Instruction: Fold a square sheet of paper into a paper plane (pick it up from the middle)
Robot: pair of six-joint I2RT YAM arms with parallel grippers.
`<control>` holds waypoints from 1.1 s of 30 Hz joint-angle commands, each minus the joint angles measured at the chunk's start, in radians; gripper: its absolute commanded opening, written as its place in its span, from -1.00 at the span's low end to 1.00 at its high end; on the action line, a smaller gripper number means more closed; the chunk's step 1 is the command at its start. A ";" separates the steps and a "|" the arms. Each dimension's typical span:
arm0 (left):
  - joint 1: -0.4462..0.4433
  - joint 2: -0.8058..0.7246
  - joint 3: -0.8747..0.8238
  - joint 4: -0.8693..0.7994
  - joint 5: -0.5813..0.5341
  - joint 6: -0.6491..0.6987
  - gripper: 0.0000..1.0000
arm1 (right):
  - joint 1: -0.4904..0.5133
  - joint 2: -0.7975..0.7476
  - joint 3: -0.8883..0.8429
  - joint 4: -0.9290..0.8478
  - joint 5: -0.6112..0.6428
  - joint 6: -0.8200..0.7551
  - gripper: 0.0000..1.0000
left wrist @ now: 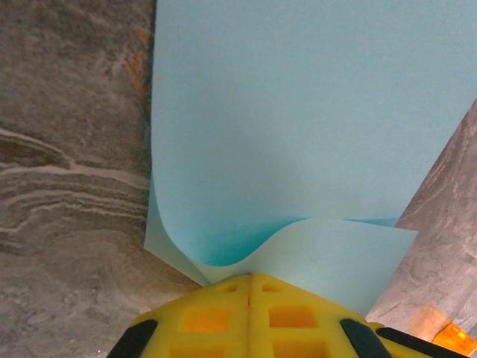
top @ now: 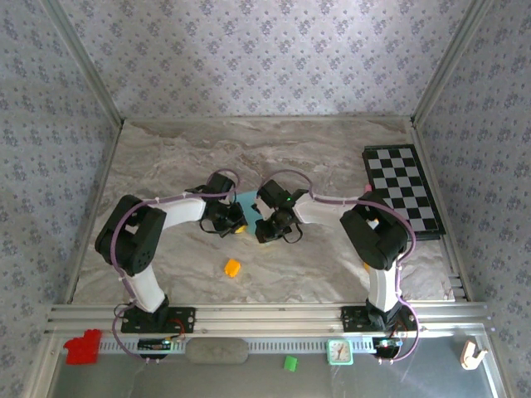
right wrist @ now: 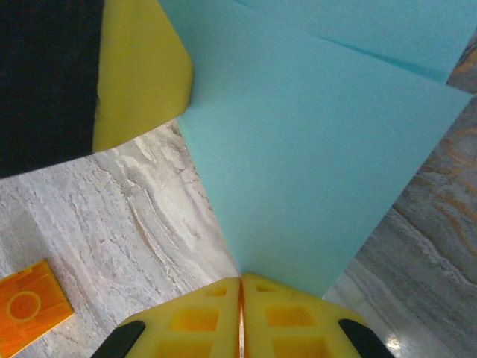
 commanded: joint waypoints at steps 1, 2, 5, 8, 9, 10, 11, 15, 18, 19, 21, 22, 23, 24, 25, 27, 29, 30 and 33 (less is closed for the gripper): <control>0.015 0.088 -0.041 -0.124 -0.137 0.024 -0.95 | -0.002 0.025 0.020 -0.057 0.030 -0.021 -0.82; 0.014 0.091 -0.041 -0.126 -0.138 0.027 -0.94 | -0.006 0.026 0.020 -0.057 0.027 -0.023 -0.82; 0.018 0.101 -0.042 -0.128 -0.138 0.035 -0.95 | -0.014 0.026 -0.004 -0.045 0.005 -0.031 -0.82; 0.021 0.109 -0.044 -0.125 -0.137 0.044 -0.96 | -0.028 0.021 -0.046 -0.020 -0.040 -0.038 -0.82; 0.024 0.110 -0.046 -0.125 -0.137 0.047 -0.96 | -0.032 0.017 -0.065 -0.014 -0.054 -0.042 -0.82; 0.024 0.112 -0.046 -0.124 -0.135 0.049 -0.96 | -0.035 0.012 -0.084 -0.007 -0.065 -0.046 -0.82; 0.026 0.112 -0.048 -0.123 -0.135 0.050 -0.97 | -0.038 0.003 -0.104 0.005 -0.078 -0.050 -0.82; 0.029 0.121 -0.046 -0.116 -0.129 0.053 -0.98 | -0.056 -0.052 -0.195 0.046 -0.123 -0.057 -0.82; 0.029 0.123 -0.045 -0.110 -0.122 0.056 -0.98 | -0.076 -0.118 -0.246 0.076 -0.133 -0.054 -0.82; 0.029 0.122 -0.043 -0.105 -0.118 0.056 -0.98 | -0.081 -0.141 -0.253 0.083 -0.137 -0.046 -0.81; 0.029 0.119 -0.040 -0.094 -0.106 0.057 -0.98 | -0.082 -0.198 -0.253 0.111 -0.140 -0.020 -0.81; 0.029 0.116 -0.041 -0.086 -0.101 0.056 -0.98 | -0.079 -0.222 -0.250 0.123 -0.133 -0.006 -0.81; 0.029 0.112 -0.040 -0.080 -0.096 0.055 -0.98 | -0.075 -0.243 -0.246 0.140 -0.121 0.008 -0.80; 0.030 0.110 -0.037 -0.078 -0.092 0.054 -0.98 | -0.069 -0.258 -0.240 0.152 -0.102 0.021 -0.80; 0.027 0.107 -0.033 -0.075 -0.090 0.056 -0.98 | -0.065 -0.264 -0.233 0.157 -0.084 0.032 -0.80; 0.028 0.103 -0.027 -0.073 -0.084 0.056 -0.97 | -0.057 -0.253 -0.214 0.173 -0.060 0.049 -0.80; 0.026 0.101 -0.022 -0.070 -0.078 0.055 -0.96 | -0.050 -0.220 -0.188 0.181 -0.050 0.056 -0.80; 0.025 0.100 -0.019 -0.070 -0.077 0.052 -0.96 | -0.043 -0.203 -0.172 0.179 -0.050 0.059 -0.81; 0.024 0.093 -0.012 -0.065 -0.074 0.048 -0.96 | -0.030 -0.145 -0.123 0.177 -0.028 0.063 -0.83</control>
